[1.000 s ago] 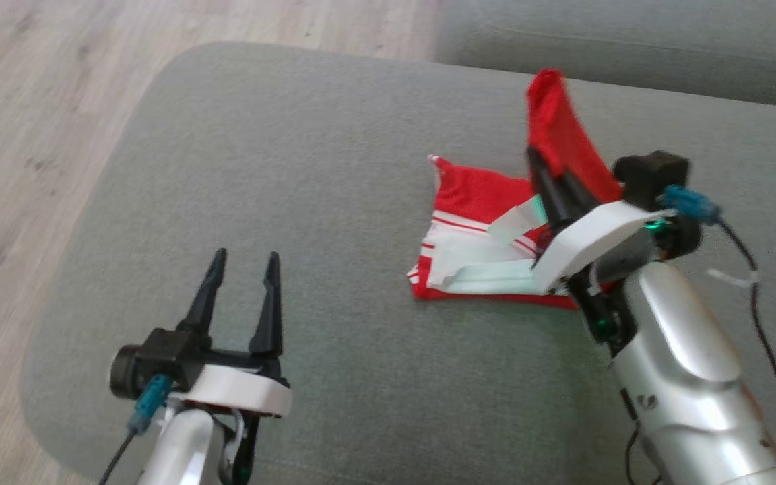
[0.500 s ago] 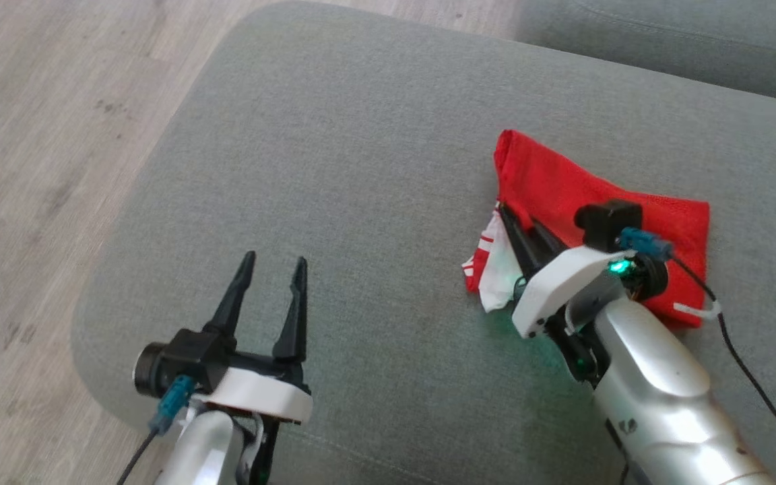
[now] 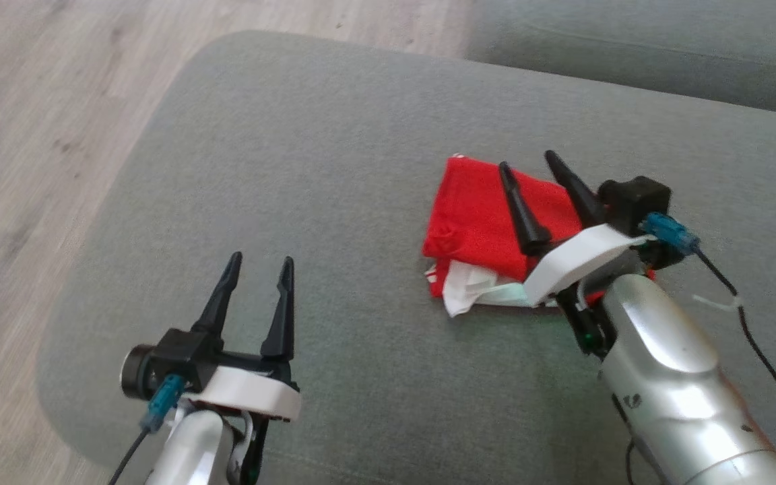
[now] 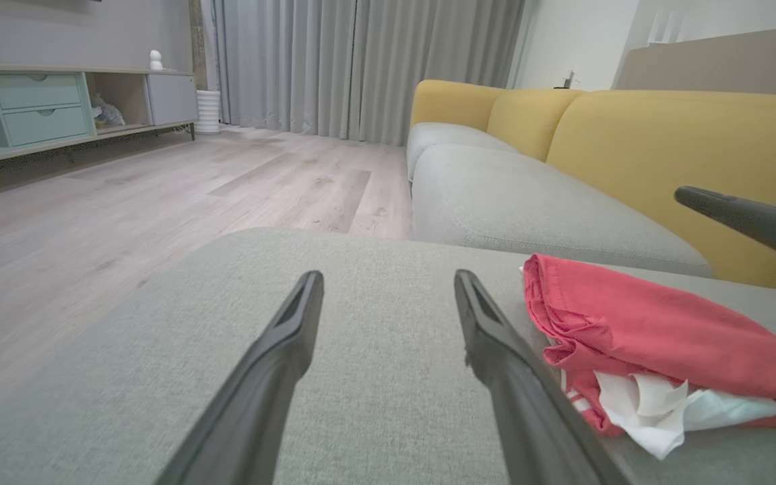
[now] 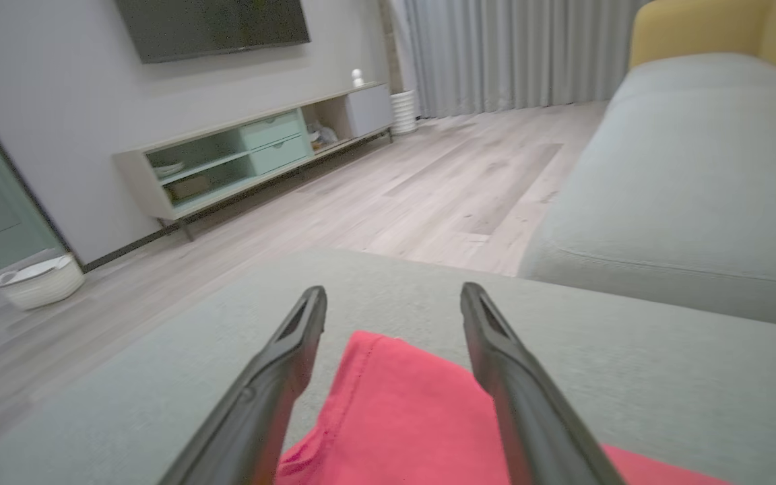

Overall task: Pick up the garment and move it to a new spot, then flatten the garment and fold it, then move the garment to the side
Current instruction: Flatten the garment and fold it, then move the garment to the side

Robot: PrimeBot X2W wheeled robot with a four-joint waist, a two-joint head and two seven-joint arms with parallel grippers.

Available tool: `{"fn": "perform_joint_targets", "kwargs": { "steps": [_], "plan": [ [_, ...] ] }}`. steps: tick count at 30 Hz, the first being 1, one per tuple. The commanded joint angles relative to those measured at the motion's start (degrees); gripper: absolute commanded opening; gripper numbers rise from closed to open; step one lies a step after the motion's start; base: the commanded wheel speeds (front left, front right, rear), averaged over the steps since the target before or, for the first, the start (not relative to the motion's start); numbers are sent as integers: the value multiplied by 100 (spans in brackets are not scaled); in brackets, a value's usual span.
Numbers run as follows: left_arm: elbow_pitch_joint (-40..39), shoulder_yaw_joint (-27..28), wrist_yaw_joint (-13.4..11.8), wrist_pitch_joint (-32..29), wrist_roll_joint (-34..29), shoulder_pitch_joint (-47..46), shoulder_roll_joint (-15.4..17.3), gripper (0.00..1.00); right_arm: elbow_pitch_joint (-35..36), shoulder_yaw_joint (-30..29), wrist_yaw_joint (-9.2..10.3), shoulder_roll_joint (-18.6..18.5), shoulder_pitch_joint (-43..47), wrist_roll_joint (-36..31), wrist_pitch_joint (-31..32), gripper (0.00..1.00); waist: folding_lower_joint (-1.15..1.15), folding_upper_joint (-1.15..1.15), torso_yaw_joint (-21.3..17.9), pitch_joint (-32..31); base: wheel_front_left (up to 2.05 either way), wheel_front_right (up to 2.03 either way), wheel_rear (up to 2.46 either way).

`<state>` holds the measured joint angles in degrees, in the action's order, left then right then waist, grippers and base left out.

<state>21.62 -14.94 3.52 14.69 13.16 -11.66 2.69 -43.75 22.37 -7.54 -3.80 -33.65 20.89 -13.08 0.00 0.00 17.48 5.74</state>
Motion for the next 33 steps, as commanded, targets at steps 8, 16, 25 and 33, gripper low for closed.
{"fn": "perform_joint_targets", "kwargs": {
  "steps": [8, 16, 25, 33],
  "plan": [
    [-278, 398, -17, 30, -127, -140, 53, 100, 877, -1494, 5, 69, 584, -1198, -186, 100, 0, 0, -670, -225, 0, 0, 0],
    [-316, 587, 7, 30, -173, 22, 44, 100, 2491, -2399, 5, 89, 2070, -1874, -190, 100, 0, 0, -1119, -170, 0, 0, 0],
    [-345, 761, 17, 30, -179, 203, 28, 100, 2901, -2317, 5, 91, 2823, -1702, -191, 100, 0, 0, -1339, -163, 0, 0, 0],
    [-377, 661, 58, 30, -173, 107, 21, 100, 2879, -2259, 5, 91, 2574, -1751, -191, 100, 0, 0, -1188, 30, 0, 0, 0]
  ]
}}
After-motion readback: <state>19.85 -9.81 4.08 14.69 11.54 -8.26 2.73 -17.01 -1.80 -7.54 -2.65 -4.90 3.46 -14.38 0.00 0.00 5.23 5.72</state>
